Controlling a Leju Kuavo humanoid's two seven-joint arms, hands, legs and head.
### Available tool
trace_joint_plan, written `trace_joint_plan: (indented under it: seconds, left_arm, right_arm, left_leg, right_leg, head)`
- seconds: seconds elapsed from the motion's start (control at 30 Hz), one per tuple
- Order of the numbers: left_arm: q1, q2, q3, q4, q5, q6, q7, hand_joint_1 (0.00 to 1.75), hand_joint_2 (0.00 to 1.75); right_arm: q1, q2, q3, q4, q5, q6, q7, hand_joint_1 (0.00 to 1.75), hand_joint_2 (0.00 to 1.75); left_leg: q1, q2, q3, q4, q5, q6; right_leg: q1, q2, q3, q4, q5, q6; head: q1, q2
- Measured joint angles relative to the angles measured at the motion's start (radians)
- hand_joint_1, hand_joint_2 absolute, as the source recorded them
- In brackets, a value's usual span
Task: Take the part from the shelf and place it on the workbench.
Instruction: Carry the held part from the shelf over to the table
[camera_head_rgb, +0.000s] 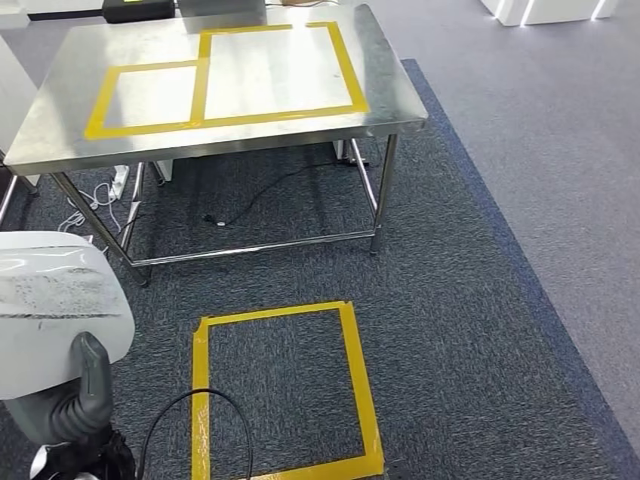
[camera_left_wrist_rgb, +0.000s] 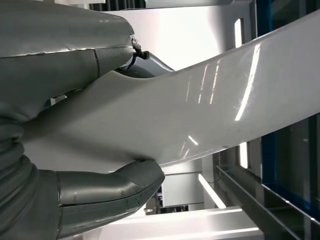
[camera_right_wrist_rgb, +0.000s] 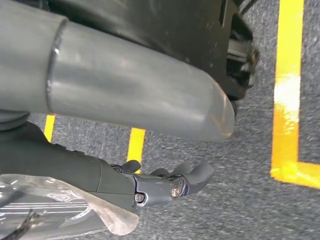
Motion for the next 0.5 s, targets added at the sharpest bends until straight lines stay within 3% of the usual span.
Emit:
trace_joint_plan:
  seconds: [0.07, 0.17, 0.2, 0.23, 0.3, 0.33, 0.37, 0.4, 0.47, 0.5]
  left_arm:
    - [0.013, 0.001, 0.003, -0.008, 0.001, 0.006, -0.006, 1.75, 1.75]
    - [0.028, 0.001, 0.009, -0.020, 0.003, 0.008, -0.010, 1.75, 1.75]
    - [0.030, 0.000, 0.011, -0.024, 0.003, 0.008, -0.012, 1.75, 1.75]
    - [0.031, 0.000, 0.011, -0.027, 0.003, 0.008, -0.012, 1.75, 1.75]
    - [0.034, 0.000, 0.012, -0.030, 0.003, 0.008, -0.014, 1.75, 1.75]
    - [0.036, 0.000, 0.012, -0.030, 0.003, 0.008, -0.014, 1.75, 1.75]
    - [0.037, 0.000, 0.013, -0.030, 0.003, 0.008, -0.014, 1.75, 1.75]
    - [0.038, 0.000, 0.013, -0.030, 0.003, 0.008, -0.015, 1.75, 1.75]
    - [0.038, 0.000, 0.013, -0.032, 0.003, 0.008, -0.017, 1.75, 1.75]
    - [0.038, -0.001, 0.013, -0.034, 0.003, 0.008, -0.018, 1.75, 1.75]
  right_arm:
    - [-0.002, 0.000, 0.000, 0.000, 0.006, 0.005, 0.004, 0.00, 0.00]
    - [-0.003, 0.000, 0.000, 0.000, 0.009, 0.007, 0.006, 0.00, 0.00]
    - [-0.003, 0.000, 0.000, 0.000, 0.009, 0.007, 0.006, 0.00, 0.00]
    - [-0.004, 0.000, 0.000, 0.000, 0.010, 0.006, 0.006, 0.00, 0.00]
    - [-0.004, 0.000, 0.000, 0.000, 0.010, 0.006, 0.006, 0.00, 0.00]
    - [-0.003, 0.000, 0.000, 0.000, 0.010, 0.006, 0.005, 0.00, 0.00]
    - [-0.002, 0.000, 0.000, 0.000, 0.011, 0.006, 0.005, 0.00, 0.00]
    - [0.000, 0.000, 0.000, 0.000, 0.011, 0.006, 0.004, 0.00, 0.00]
    - [0.002, 0.000, 0.000, 0.000, 0.011, 0.006, 0.001, 0.00, 0.00]
    - [0.002, 0.000, 0.000, 0.000, 0.011, 0.006, 0.000, 0.00, 0.00]
  left_leg:
    - [-0.005, 0.005, 0.024, -0.052, -0.002, 0.013]
    - [-0.005, 0.000, 0.031, -0.059, -0.009, 0.036]
    - [-0.003, -0.001, 0.036, -0.062, -0.010, 0.043]
    - [-0.002, -0.002, 0.041, -0.065, -0.011, 0.049]
    - [-0.005, -0.002, 0.045, -0.065, -0.017, 0.057]
    - [-0.007, -0.004, 0.047, -0.065, -0.020, 0.059]
    - [-0.009, -0.006, 0.050, -0.065, -0.023, 0.061]
    - [-0.011, -0.009, 0.056, -0.064, -0.028, 0.062]
    - [-0.013, -0.013, 0.072, -0.065, -0.040, 0.059]
    - [-0.016, -0.014, 0.077, -0.063, -0.047, 0.056]
  right_leg:
    - [0.004, -0.002, -0.002, -0.001, -0.007, 0.013]
    - [0.002, -0.005, 0.002, -0.001, -0.018, 0.031]
    - [0.002, -0.003, -0.005, 0.023, -0.032, 0.035]
    - [0.001, 0.001, -0.027, 0.068, -0.055, 0.037]
    - [0.002, 0.008, -0.108, 0.206, -0.106, 0.037]
    - [0.002, 0.010, -0.149, 0.264, -0.117, 0.036]
    - [0.003, 0.010, -0.176, 0.290, -0.109, 0.035]
    - [0.004, 0.011, -0.184, 0.277, -0.080, 0.031]
    - [0.007, 0.012, -0.149, 0.158, 0.011, 0.020]
    - [0.010, 0.013, -0.122, 0.094, 0.042, 0.013]
  head:
    - [0.001, 0.000]
    - [0.004, 0.000]
    - [0.007, 0.000]
    - [0.010, 0.000]
    - [0.015, 0.000]
    - [0.017, 0.000]
    - [0.017, 0.000]
    - [0.018, 0.000]
    - [0.018, 0.000]
    - [0.018, 0.000]
